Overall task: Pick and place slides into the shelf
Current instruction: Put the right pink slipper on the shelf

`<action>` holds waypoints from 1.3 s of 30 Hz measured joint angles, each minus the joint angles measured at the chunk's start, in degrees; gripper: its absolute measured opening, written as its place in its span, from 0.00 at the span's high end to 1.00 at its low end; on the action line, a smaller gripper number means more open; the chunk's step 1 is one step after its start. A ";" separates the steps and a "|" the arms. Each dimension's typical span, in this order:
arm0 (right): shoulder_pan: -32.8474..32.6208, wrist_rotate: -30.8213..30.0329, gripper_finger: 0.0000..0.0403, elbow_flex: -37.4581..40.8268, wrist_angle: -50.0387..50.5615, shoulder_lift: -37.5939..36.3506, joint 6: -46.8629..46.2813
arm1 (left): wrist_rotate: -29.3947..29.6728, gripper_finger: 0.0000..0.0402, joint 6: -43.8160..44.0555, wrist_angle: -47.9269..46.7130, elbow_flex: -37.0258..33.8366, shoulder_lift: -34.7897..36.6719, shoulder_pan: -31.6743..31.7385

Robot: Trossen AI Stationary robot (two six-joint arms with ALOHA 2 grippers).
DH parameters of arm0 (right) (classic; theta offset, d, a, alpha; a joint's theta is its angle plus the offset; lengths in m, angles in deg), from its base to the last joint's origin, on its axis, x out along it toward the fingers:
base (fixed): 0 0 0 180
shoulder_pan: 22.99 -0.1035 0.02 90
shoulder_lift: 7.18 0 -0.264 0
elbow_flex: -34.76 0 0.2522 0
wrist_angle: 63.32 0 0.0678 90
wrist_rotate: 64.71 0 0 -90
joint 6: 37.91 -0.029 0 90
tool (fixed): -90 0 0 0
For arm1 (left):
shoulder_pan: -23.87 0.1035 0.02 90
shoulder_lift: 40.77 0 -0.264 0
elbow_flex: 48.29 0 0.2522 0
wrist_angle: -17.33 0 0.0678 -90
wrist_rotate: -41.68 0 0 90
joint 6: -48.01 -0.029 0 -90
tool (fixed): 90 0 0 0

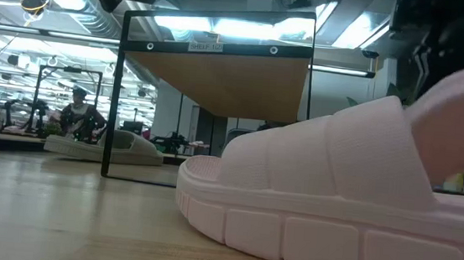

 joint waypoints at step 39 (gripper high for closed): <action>31.00 7.25 0.98 -41.63 8.63 -0.01 70.45 | 0.98 1.00 -0.01 1.00 0.01 0.01 0.04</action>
